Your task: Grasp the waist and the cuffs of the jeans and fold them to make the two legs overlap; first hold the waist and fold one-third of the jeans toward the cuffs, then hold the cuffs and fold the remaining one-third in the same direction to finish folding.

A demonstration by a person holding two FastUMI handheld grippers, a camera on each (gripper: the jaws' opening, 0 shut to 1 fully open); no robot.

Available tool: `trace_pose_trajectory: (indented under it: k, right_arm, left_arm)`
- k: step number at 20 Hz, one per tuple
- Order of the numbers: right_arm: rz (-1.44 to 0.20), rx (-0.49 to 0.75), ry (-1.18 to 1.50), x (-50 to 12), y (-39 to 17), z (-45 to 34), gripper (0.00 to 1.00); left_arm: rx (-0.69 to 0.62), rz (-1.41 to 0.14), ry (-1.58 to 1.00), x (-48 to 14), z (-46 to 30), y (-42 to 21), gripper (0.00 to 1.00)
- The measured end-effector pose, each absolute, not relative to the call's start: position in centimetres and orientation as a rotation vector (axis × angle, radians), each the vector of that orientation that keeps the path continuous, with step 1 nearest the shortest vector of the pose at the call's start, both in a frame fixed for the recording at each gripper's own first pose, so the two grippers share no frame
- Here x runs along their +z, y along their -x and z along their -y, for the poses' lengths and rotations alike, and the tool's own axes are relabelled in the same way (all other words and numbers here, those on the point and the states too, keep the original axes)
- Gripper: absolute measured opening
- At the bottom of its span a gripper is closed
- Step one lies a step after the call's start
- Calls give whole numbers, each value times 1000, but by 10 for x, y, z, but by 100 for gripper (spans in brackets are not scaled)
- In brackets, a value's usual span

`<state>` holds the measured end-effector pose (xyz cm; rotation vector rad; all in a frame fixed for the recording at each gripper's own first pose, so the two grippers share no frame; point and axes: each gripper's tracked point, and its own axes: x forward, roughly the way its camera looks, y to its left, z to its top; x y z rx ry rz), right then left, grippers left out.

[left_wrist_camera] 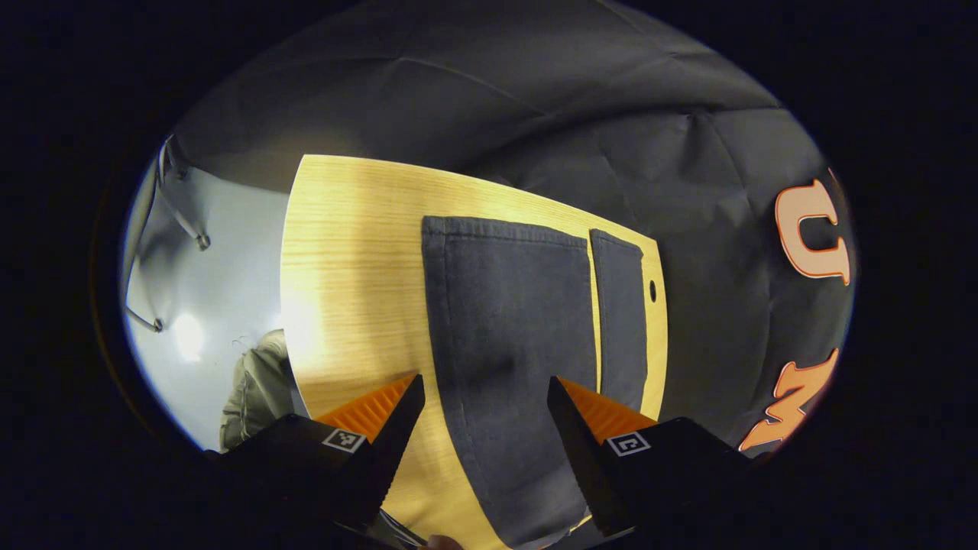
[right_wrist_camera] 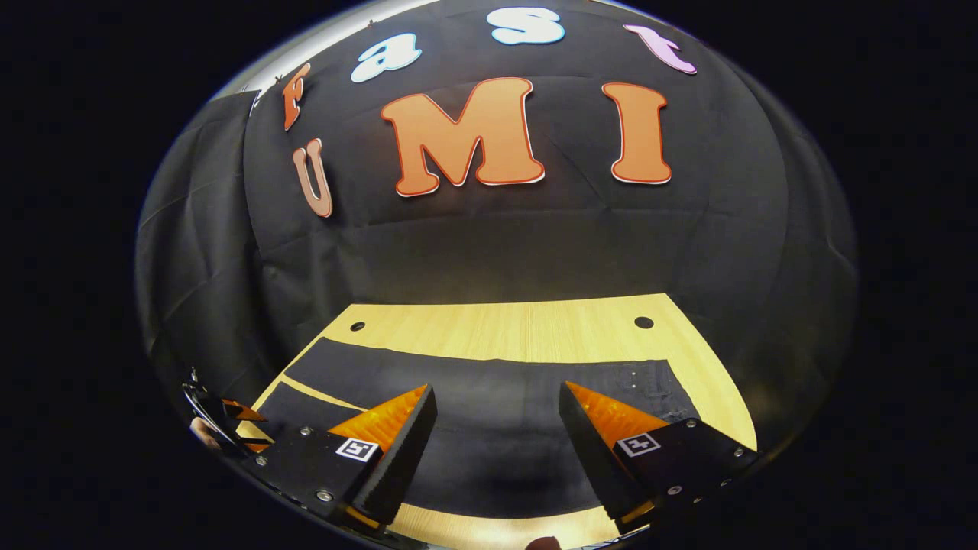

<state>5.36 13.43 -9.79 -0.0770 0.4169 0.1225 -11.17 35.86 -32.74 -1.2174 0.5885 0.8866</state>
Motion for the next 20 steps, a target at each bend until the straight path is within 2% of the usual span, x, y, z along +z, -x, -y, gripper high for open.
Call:
trace_pose_trajectory:
  k: [8, 13, 15, 16, 19, 20]
  right_arm:
    - [-423, 99, 70, -95, -57, -123, 98]
    - [-439, 76, 57, -96, -55, -113, 98]
    - [-441, 61, 58, -95, -53, -108, 98]
    - [-445, 57, 57, -95, -50, -106, 98]
    - [-449, 43, 42, -96, -45, -100, 100]
    - [-448, 38, 34, -96, -43, -97, 98]
  left_arm:
    - [845, -567, 1268, -330, -360, 80, 96]
    - [671, -478, 1334, -324, -354, 27, 98]
    - [649, -449, 1347, -329, -360, 12, 96]
    - [666, -459, 1359, -337, -360, 9, 85]
    - [701, -442, 1427, -354, -357, 4, 30]
    - [675, -436, 1452, -352, -353, 3, 21]
